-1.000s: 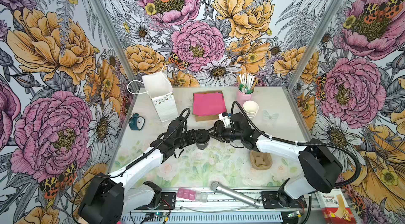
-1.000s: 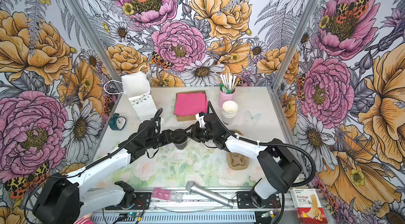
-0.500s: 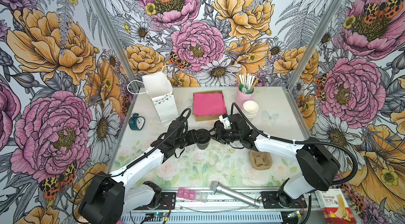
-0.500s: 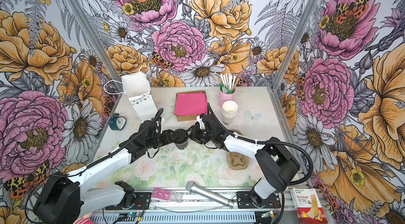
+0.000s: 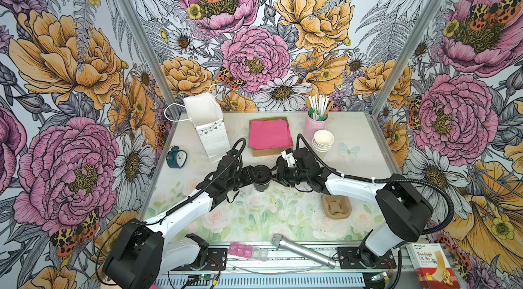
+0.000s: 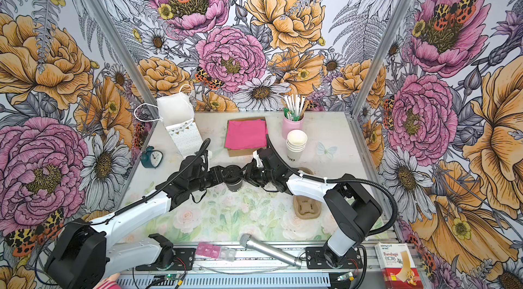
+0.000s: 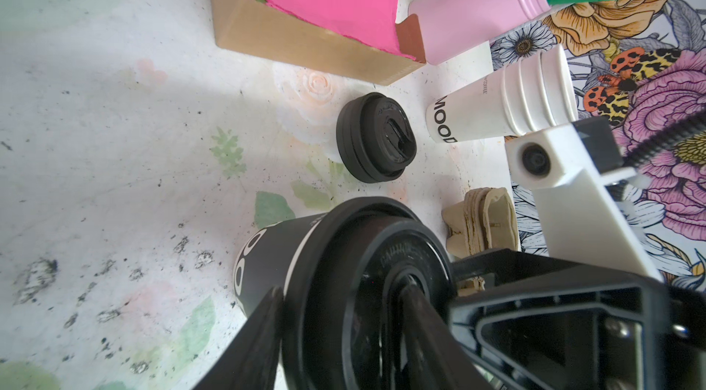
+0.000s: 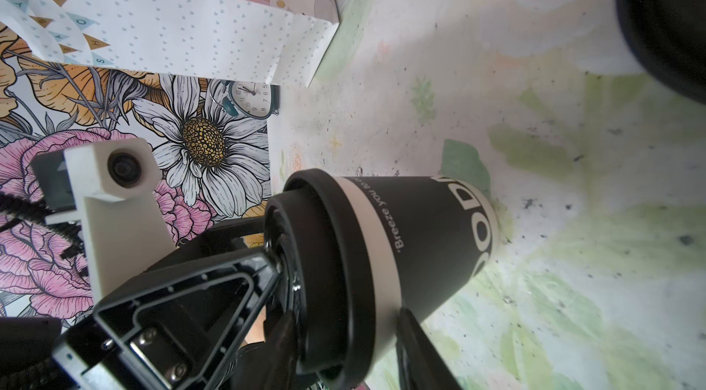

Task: Pack a coffee takeout order
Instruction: Close the lid on the coffee cup.

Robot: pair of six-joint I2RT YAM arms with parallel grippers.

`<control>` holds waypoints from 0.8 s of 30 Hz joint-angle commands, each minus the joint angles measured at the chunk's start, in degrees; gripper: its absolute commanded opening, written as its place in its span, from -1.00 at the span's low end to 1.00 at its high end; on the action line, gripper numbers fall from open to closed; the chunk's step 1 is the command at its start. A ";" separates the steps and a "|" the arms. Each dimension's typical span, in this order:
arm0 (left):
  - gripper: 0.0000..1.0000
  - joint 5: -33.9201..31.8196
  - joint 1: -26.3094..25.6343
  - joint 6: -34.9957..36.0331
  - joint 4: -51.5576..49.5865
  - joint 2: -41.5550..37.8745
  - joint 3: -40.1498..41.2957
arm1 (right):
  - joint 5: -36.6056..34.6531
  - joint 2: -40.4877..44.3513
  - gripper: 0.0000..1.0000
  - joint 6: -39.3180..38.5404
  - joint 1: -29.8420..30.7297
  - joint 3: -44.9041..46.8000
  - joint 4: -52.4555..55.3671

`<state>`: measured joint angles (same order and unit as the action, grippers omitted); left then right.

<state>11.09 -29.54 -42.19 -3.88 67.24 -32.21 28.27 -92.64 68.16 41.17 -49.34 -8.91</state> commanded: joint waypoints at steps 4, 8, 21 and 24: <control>0.00 0.83 -2.94 -2.35 -5.43 2.98 6.36 | 2.08 -2.53 -0.20 0.67 1.37 -2.55 -4.50; 0.00 0.28 -3.81 -3.41 -3.64 3.48 8.74 | 1.58 -3.40 -0.30 0.61 1.54 -2.89 -3.82; -0.01 -0.97 -5.61 -5.78 -0.07 4.88 12.54 | -0.84 -5.08 -0.62 -0.06 2.95 -0.31 -2.38; -0.01 -1.33 -5.93 -6.14 0.19 4.65 13.15 | -1.33 -5.52 -0.63 -0.15 3.43 0.45 -2.40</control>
<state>3.86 -32.10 -47.90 11.97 67.40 -24.08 26.59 -94.28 69.56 41.34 -50.57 -10.26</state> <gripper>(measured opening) 0.497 0.271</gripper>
